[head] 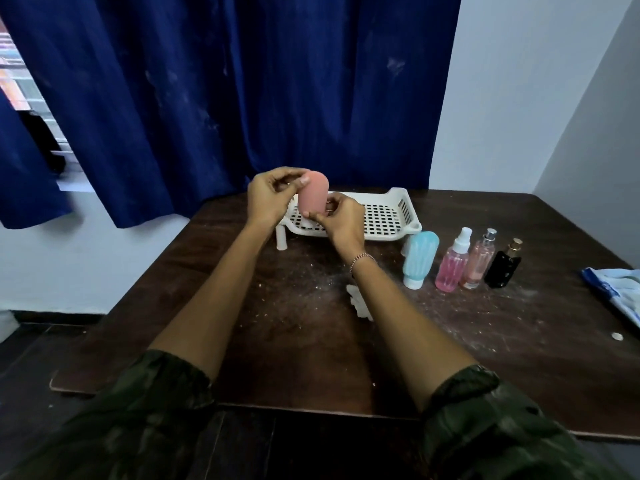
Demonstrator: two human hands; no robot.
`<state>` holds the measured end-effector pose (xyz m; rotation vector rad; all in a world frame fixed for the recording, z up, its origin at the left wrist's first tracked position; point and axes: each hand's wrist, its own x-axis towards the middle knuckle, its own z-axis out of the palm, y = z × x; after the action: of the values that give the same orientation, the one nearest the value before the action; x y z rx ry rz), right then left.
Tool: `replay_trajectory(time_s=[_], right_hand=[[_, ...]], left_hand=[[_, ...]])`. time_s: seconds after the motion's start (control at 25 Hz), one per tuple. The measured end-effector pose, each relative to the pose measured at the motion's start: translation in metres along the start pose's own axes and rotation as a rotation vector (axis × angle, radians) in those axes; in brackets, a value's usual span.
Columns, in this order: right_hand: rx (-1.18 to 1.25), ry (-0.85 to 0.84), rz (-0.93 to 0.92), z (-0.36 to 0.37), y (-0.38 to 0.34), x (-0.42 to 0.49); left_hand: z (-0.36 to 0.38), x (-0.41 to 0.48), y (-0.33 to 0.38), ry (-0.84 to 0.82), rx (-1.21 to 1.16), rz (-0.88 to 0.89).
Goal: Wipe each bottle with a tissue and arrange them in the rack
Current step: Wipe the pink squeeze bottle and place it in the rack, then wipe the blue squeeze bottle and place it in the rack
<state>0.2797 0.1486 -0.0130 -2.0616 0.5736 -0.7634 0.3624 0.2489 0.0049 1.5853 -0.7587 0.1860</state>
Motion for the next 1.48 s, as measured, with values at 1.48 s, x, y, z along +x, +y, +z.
replay_trajectory(time_s=[1.48], right_hand=[[-0.149,0.103,-0.320,-0.110,-0.005,-0.001]], left_hand=[[0.092,-0.023,0.040,0.156,-0.095,0.041]])
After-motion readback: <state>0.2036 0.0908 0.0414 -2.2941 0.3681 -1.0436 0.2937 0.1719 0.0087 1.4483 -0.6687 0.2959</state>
